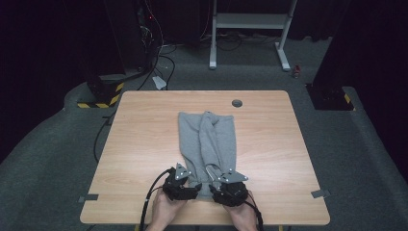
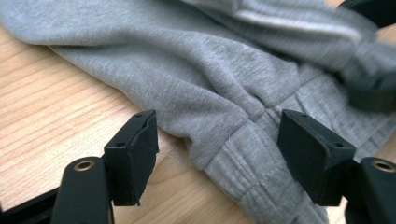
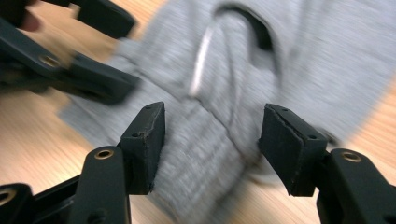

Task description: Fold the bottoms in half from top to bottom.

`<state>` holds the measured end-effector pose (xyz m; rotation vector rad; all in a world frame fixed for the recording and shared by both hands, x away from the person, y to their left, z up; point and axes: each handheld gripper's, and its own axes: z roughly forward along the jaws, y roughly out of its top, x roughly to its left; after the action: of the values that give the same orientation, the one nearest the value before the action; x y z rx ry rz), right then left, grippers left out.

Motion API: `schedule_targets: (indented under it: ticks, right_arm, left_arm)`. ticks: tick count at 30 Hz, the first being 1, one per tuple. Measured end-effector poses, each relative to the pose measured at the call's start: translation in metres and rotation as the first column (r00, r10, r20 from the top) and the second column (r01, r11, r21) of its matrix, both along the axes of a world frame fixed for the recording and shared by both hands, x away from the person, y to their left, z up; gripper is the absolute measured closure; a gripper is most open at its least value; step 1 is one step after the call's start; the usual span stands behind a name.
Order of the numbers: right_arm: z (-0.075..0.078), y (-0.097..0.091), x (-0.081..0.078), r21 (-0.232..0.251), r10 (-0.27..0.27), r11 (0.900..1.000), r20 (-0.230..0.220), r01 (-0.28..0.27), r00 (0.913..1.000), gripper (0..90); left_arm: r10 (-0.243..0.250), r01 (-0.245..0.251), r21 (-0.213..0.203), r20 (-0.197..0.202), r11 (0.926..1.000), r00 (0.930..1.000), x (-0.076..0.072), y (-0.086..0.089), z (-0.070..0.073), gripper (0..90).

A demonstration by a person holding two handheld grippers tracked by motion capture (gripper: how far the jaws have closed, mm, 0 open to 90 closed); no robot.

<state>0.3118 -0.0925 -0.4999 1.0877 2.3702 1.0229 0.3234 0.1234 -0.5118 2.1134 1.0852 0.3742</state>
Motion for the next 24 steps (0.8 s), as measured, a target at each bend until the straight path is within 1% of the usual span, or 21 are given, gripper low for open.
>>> schedule_targets:
  ticks: [1, 2, 3, 4, 5, 7, 8, 9, 11, 12, 13, 14, 16, 17, 18, 19, 20, 21, 22, 23, 24]
  right_arm:
    - [-0.001, -0.005, 0.0, 0.003, -0.013, 0.9999, -0.004, 0.013, 0.9999, 40.5]
    - [-0.002, -0.015, -0.001, 0.021, -0.029, 0.9994, -0.013, 0.029, 0.9995, 40.6]
    - [-0.002, -0.021, -0.001, 0.039, -0.04, 0.9984, -0.019, 0.041, 0.999, 40.7]
    - [-0.003, -0.031, -0.002, 0.057, -0.065, 0.9962, -0.028, 0.066, 0.9975, 40.9]
    - [-0.003, -0.036, -0.002, 0.059, -0.075, 0.9953, -0.029, 0.076, 0.9968, 41.0]
    - [-0.003, -0.046, -0.002, 0.055, -0.104, 0.9929, -0.035, 0.106, 0.994, 42.0]
    - [-0.001, -0.05, -0.002, 0.064, -0.105, 0.9921, -0.043, 0.108, 0.9935, 42.3]
    - [0.0, -0.052, -0.003, 0.073, -0.106, 0.9913, -0.039, 0.109, 0.9936, 43.3]
    - [0.007, -0.052, -0.006, 0.083, -0.101, 0.9915, -0.005, 0.101, 0.9949, 44.7]
    - [0.01, -0.051, -0.007, 0.09, -0.097, 0.9913, 0.01, 0.096, 0.9952, 45.4]
    - [0.014, -0.049, -0.007, 0.099, -0.096, 0.9907, 0.021, 0.093, 0.9952, 46.5]
    - [0.016, -0.047, -0.006, 0.102, -0.091, 0.9911, 0.039, 0.086, 0.9951, 48.5]
    - [0.02, -0.041, -0.003, 0.096, -0.08, 0.9927, 0.073, 0.072, 0.9942, 53.8]
    - [0.02, -0.037, 0.0, 0.094, -0.059, 0.9943, 0.081, 0.051, 0.995, 57.5]
    - [0.02, -0.033, 0.002, 0.081, -0.034, 0.9963, 0.087, 0.027, 0.9956, 61.5]
    - [0.019, -0.029, 0.004, 0.064, -0.015, 0.9979, 0.091, 0.009, 0.9957, 63.4]
    - [0.014, -0.023, 0.01, 0.04, 0.014, 0.9991, 0.068, -0.017, 0.9976, 66.6]
    - [0.011, -0.021, 0.014, 0.034, 0.023, 0.9991, 0.054, -0.025, 0.9983, 67.9]
    - [0.006, -0.02, 0.018, 0.026, 0.022, 0.9994, 0.035, -0.023, 0.9991, 69.3]
    - [0.0, -0.021, 0.022, 0.008, 0.016, 0.9998, 0.018, -0.016, 0.9997, 70.1]
    - [-0.005, -0.023, 0.025, 0.005, 0.007, 1.0, 0.005, -0.007, 1.0, 70.1]
  left_arm:
    - [0.006, -0.006, -0.011, -0.007, 0.9999, 1.0, 0.0, 0.0, 0.0, 29.3]
    - [0.003, -0.003, -0.005, -0.004, 1.0, 1.0, 0.0, 0.001, 0.0, 29.3]
    - [0.006, -0.006, -0.016, -0.01, 0.9999, 0.9999, 0.0, 0.002, -0.001, 29.3]
    - [0.006, -0.006, -0.021, -0.013, 0.9998, 0.9999, 0.0, 0.002, -0.001, 29.3]
    - [0.007, -0.008, -0.028, -0.02, 0.9996, 0.9998, 0.001, 0.002, -0.001, 29.3]
    - [0.007, -0.008, -0.028, -0.034, 0.9996, 0.9994, 0.002, 0.002, 0.0, 29.4]
    - [0.004, -0.005, -0.018, -0.037, 0.9998, 0.9993, 0.002, 0.002, 0.002, 29.5]
    - [-0.003, 0.003, -0.009, -0.043, 1.0, 0.9991, 0.002, 0.001, 0.004, 30.5]
    - [-0.012, 0.013, 0.009, -0.046, 0.9999, 0.9989, 0.002, -0.002, 0.01, 32.8]
    - [-0.018, 0.019, 0.022, -0.031, 0.9996, 0.9994, 0.003, -0.003, 0.014, 33.6]
    - [-0.02, 0.02, 0.023, -0.012, 0.9995, 0.9997, 0.003, -0.005, 0.018, 34.6]
    - [-0.022, 0.022, 0.019, 0.01, 0.9996, 0.9997, 0.004, -0.005, 0.022, 35.8]
    - [-0.018, 0.018, -0.009, 0.029, 0.9998, 0.9994, 0.007, -0.006, 0.026, 36.5]
    - [-0.017, 0.018, -0.018, 0.037, 0.9997, 0.9992, 0.01, -0.007, 0.027, 37.0]
    - [-0.016, 0.017, -0.021, 0.039, 0.9996, 0.9991, 0.012, -0.008, 0.027, 37.3]
    - [-0.019, 0.019, -0.017, 0.029, 0.9997, 0.9994, 0.018, -0.01, 0.025, 37.4]
    - [-0.017, 0.017, -0.011, 0.023, 0.9998, 0.9996, 0.021, -0.011, 0.024, 37.4]
    - [-0.022, 0.021, 0.005, 0.01, 0.9998, 0.9997, 0.025, -0.012, 0.022, 37.4]
    - [-0.021, 0.021, 0.02, -0.008, 0.9996, 0.9998, 0.028, -0.013, 0.019, 37.3]
    - [-0.019, 0.02, 0.038, -0.017, 0.9991, 0.9997, 0.03, -0.014, 0.017, 37.0]
    - [-0.018, 0.019, 0.053, -0.02, 0.9984, 0.9996, 0.032, -0.013, 0.014, 37.0]
